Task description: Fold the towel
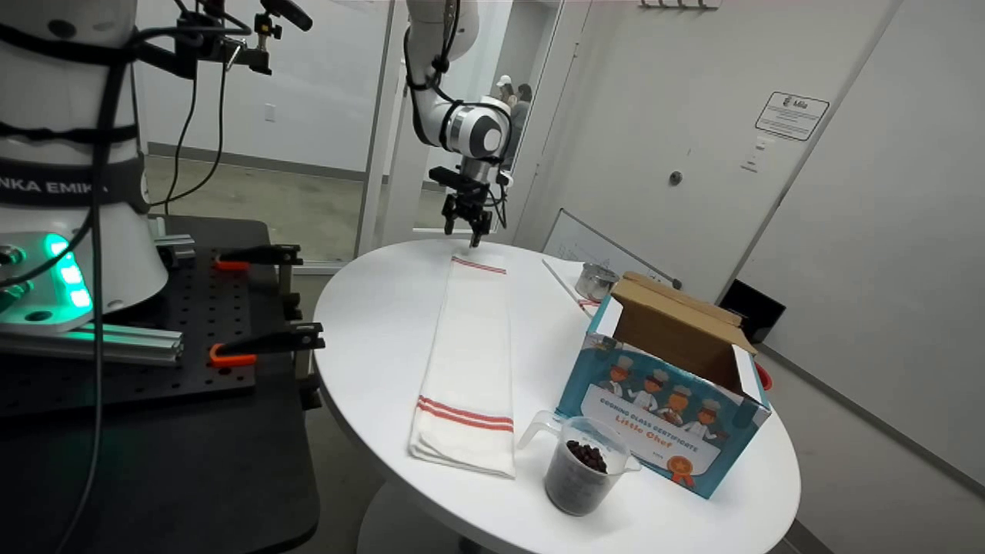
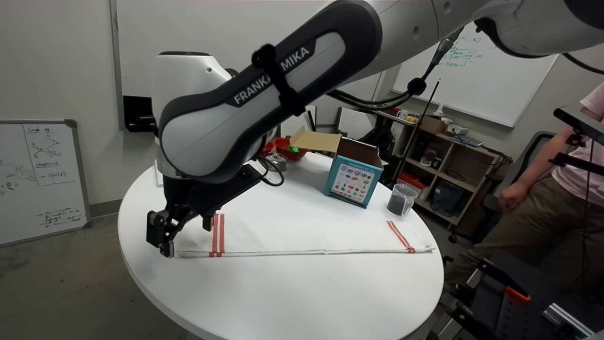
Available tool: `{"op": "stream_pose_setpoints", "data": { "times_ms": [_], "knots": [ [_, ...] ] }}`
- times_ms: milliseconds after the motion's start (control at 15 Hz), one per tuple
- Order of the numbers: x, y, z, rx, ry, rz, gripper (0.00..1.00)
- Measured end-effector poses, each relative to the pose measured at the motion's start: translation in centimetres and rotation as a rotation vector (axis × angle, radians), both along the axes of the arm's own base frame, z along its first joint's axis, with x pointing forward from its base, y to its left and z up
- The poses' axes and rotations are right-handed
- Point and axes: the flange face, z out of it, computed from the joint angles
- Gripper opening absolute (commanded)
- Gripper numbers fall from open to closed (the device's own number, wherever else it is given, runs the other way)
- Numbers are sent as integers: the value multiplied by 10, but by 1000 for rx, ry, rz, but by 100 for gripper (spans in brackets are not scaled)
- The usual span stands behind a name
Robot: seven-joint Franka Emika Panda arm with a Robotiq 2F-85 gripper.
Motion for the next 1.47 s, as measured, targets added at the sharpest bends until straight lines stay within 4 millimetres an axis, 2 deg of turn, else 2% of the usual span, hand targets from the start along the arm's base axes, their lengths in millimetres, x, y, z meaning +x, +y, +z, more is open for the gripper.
{"op": "stream_pose_setpoints", "data": {
  "times_ms": [67,133,333,400,533,933,1067,1267,1467],
  "knots": [
    [0,2,-3,-4,0,4,98],
    [1,5,-6,-9,0,7,86],
    [4,8,-12,-24,-3,14,74],
    [6,8,-14,-29,-4,14,54],
    [10,7,-16,-38,-4,11,49],
    [23,6,-19,-49,-10,4,3],
    [26,6,-18,-53,-11,4,0],
    [29,8,-16,-51,-16,5,3],
    [34,12,-1,-26,-39,3,3]
  ]
}}
